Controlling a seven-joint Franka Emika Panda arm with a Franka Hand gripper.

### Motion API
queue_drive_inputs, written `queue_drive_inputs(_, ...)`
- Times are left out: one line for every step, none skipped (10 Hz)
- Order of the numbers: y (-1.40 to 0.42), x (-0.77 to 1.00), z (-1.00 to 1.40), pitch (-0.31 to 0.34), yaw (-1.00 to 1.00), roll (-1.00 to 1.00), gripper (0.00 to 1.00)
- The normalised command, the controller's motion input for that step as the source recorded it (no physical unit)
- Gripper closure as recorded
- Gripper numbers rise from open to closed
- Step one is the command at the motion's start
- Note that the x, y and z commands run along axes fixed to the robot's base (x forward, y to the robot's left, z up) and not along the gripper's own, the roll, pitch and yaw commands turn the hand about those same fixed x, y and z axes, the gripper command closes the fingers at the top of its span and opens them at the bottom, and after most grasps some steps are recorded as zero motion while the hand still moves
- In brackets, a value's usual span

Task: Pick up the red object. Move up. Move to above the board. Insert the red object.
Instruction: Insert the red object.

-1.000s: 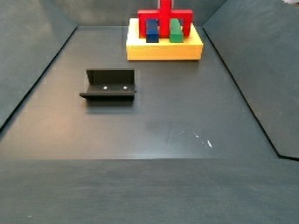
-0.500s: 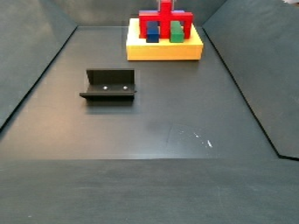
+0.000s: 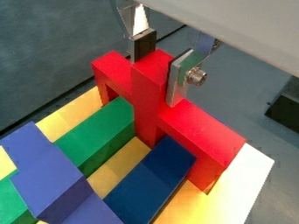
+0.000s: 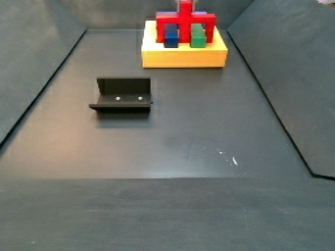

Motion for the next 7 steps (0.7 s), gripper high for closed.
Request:
queue_drive_inputs(0.06,0.06,-0.24,-0.057,0.11,-0.03,1.00)
queue_drive_inputs(0.07,0.17,-0.24,-0.036,0.15,-0.04,1.00)
queue_drive_inputs(0.00,0.09,-0.29,-0.084,0.11,-0.09,1.00)
queue_drive_inputs(0.01,0.00,-0.39,-0.183,0.08,-0.18,1.00)
queue_drive_inputs(0.00,-0.03,-0.39,-0.246,0.03,-0.23,1.00)
queue_drive_inputs(0.00,0.00,-0.38,-0.247,0.00,-0.20,1.00)
queue_drive_inputs(0.00,0.00,-0.43,-0.256,0.00,-0.18,1.00)
